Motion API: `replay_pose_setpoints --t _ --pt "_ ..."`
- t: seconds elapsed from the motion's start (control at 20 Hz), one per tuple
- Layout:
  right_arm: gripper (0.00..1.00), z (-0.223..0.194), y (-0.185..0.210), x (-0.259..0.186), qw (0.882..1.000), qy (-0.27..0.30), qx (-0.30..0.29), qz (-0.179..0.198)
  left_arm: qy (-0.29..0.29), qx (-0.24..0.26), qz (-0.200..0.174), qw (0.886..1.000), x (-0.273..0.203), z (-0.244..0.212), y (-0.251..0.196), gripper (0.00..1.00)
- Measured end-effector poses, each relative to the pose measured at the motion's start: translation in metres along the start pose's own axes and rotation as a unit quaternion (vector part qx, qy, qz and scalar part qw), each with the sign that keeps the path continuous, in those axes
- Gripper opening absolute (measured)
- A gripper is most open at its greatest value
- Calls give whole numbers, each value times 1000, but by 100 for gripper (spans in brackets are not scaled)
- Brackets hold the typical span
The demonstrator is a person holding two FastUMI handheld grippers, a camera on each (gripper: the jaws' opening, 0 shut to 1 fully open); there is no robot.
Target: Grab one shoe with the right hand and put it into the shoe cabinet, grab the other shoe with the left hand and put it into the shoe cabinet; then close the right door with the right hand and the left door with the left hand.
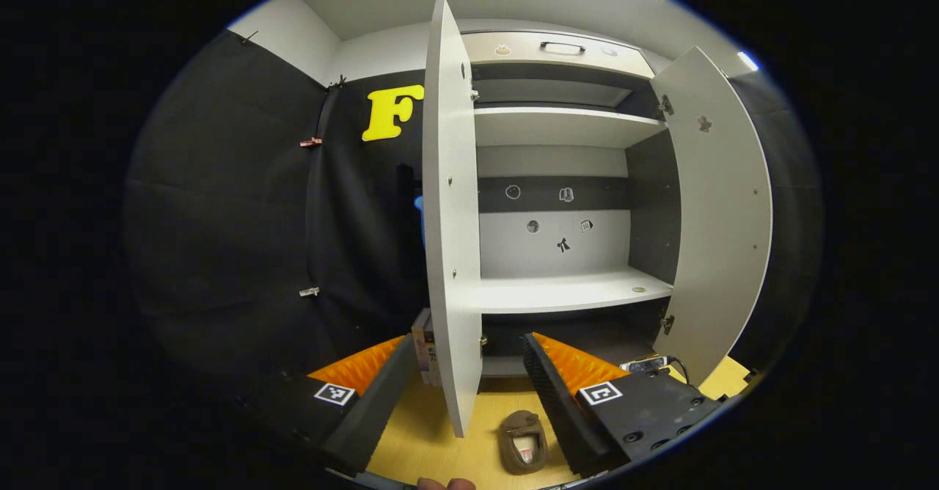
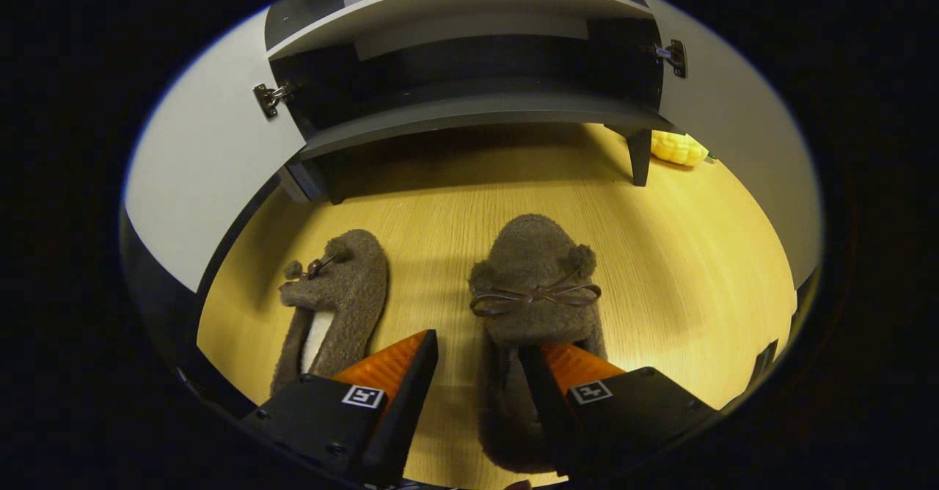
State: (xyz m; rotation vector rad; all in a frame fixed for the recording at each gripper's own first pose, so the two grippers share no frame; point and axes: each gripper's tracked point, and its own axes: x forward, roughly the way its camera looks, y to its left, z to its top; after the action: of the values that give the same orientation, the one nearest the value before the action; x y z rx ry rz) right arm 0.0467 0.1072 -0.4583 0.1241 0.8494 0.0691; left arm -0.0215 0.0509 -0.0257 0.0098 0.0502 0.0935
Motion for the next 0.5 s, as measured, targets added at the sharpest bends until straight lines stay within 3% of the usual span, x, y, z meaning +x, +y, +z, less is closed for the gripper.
replay_pose_setpoints --t 0.05,0.1,0.15,0.25,0.3,0.35,0.45,0.5 --pt "73 1 -2 6 1000 -4 6 -8 0 2 1 1000 -1 -1 2 95" --pt "60 4 -4 10 1000 -8 11 -15 0 4 3 1000 0 0 3 95" --pt "57 8 -5 15 1000 -16 14 -21 -1 4 4 1000 0 1 4 95" --pt "42 14 -12 21 999 -27 18 -35 -2 6 5 1000 0 1 6 95" --pt "25 15 -10 19 999 -31 22 -35 -2 7 5 1000 0 2 6 98" --pt "15 16 -10 16 999 -30 24 -33 -2 8 5 1000 0 1 6 95" --pt "10 19 -9 10 999 -36 15 -28 -4 6 4 1000 1 2 6 95" --pt "15 22 -9 3 999 -41 7 -23 -3 4 3 1000 2 2 5 95"
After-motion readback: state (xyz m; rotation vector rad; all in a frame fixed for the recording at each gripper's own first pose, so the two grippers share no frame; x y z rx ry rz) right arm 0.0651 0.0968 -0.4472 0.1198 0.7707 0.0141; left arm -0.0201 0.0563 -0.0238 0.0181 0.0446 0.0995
